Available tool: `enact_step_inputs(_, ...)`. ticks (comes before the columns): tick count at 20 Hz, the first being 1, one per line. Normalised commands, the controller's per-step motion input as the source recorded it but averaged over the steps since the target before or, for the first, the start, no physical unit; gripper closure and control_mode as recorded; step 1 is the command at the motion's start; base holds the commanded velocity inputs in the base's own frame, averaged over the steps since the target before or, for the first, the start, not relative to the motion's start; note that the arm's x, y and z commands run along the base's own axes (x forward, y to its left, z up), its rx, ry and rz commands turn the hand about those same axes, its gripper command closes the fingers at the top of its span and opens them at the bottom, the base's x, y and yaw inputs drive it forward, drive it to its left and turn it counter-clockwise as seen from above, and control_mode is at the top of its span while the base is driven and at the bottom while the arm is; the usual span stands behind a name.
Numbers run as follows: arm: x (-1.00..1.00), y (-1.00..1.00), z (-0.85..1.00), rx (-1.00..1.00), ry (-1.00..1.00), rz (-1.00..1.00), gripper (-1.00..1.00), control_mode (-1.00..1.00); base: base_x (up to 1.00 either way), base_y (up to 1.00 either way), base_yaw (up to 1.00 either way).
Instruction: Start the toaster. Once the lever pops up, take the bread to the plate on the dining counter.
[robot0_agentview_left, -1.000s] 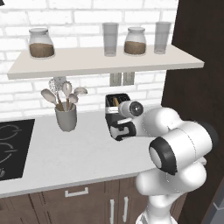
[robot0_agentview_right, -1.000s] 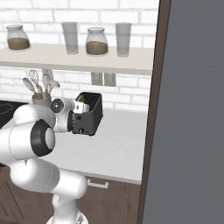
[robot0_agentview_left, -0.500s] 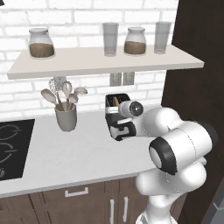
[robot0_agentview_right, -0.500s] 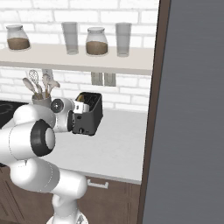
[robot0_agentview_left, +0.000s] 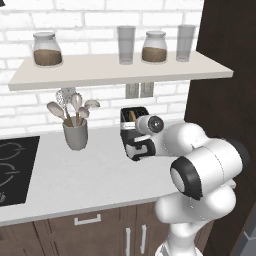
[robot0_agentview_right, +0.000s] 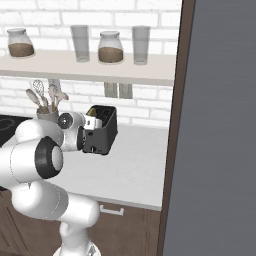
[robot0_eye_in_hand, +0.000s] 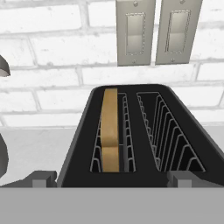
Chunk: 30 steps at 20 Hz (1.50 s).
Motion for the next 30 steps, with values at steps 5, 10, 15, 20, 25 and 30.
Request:
enact_step_inputs(5, 0.00, 0.00, 0.00, 0.00, 0.00, 0.00, -1.00, -1.00, 0.00, 0.00, 0.00)
enact_step_inputs(10, 0.00, 0.00, 0.00, 0.00, 0.00, 0.00, -1.00, -1.00, 0.00, 0.00, 0.00)
enact_step_inputs(15, 0.00, 0.00, 0.00, 0.00, 0.00, 0.00, -1.00, -1.00, 0.00, 0.00, 0.00)
enact_step_inputs(20, 0.00, 0.00, 0.00, 0.00, 0.00, 0.00, -1.00, -1.00, 0.00, 0.00, 0.00)
enact_step_inputs(25, 0.00, 0.00, 0.00, 0.00, 0.00, 0.00, -1.00, -1.00, 0.00, 0.00, 0.00)
enact_step_inputs(30, 0.00, 0.00, 0.00, 0.00, 0.00, 0.00, -1.00, -1.00, 0.00, 0.00, 0.00)
